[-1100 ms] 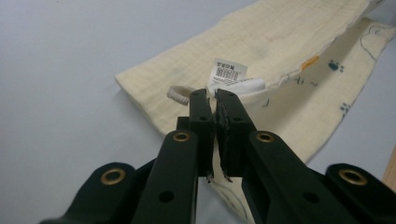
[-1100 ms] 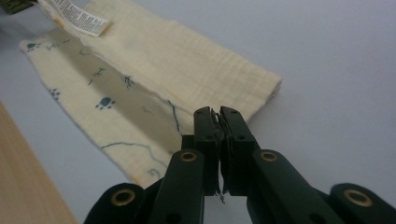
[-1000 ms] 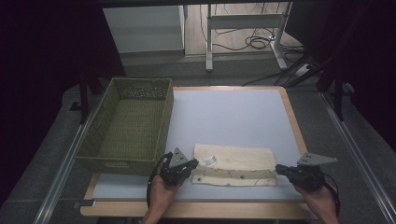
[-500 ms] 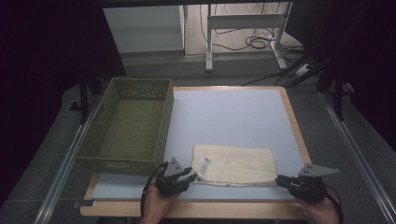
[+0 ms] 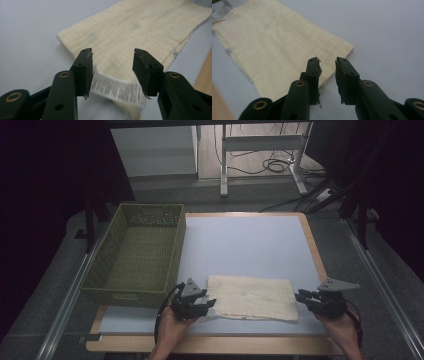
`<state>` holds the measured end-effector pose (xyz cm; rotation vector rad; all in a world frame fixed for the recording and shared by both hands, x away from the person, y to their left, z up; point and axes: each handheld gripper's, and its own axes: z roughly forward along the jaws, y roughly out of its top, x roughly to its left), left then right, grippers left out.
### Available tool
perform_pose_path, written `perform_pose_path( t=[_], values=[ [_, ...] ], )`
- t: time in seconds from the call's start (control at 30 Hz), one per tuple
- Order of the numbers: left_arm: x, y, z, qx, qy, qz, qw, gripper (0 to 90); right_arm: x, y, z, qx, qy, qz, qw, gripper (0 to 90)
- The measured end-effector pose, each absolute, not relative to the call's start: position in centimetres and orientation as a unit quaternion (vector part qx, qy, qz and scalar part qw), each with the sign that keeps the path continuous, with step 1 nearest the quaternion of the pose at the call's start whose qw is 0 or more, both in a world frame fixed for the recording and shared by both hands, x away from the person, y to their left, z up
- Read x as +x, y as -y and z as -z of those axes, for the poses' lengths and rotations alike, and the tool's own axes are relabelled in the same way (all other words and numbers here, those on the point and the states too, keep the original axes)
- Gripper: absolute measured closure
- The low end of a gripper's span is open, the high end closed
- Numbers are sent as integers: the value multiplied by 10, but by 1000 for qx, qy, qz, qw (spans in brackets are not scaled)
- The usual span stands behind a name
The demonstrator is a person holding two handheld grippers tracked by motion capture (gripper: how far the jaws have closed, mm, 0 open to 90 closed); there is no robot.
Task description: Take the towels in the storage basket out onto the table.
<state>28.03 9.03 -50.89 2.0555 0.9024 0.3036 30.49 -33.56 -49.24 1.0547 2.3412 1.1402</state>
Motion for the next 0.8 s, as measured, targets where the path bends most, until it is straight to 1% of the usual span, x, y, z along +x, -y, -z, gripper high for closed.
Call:
perform_pose_path(
  t=[0.03,0.07,0.1,0.13,0.17,0.2,0.3,0.37,0.4,0.43,0.47,0.5,0.53,0.67,0.73,0.8],
  values=[
    [286,-87,508,821,-362,-120,425,509,310,335,492,372,-821,-400,166,726],
    [295,-83,508,820,-365,-123,423,508,324,330,491,378,-817,-402,168,728],
    [295,-83,508,820,-365,-123,423,508,324,330,491,378,-817,-402,168,728],
    [308,-79,508,818,-373,-126,419,508,328,329,492,380,-817,-399,169,727],
    [308,-79,508,818,-373,-126,419,499,328,329,492,380,-817,-399,169,727],
    [313,-78,508,818,-376,-129,416,499,343,323,495,385,-819,-389,174,716],
    [326,-77,511,814,-391,-140,406,469,358,318,503,392,-822,-373,177,648],
    [334,-77,514,812,-399,-144,400,462,364,316,509,397,-825,-358,185,637],
    [337,-77,515,811,-404,-147,397,443,367,316,511,399,-824,-360,179,638],
    [340,-77,516,810,-407,-149,395,436,369,316,514,399,-826,-358,174,650],
    [342,-77,516,808,-410,-150,395,435,370,314,516,399,-830,-352,170,721],
    [344,-78,516,807,-413,-151,395,423,370,313,518,393,-833,-356,159,815],
    [345,-78,516,806,-414,-152,395,415,368,312,519,387,-834,-363,149,862],
    [349,-77,516,805,-415,-160,394,415,368,310,513,372,-849,-337,164,883],
    [352,-77,515,803,-417,-163,394,415,375,310,510,375,-849,-326,177,882],
    [357,-77,516,801,-419,-165,394,410,383,313,508,381,-845,-330,181,882]
  ],
)
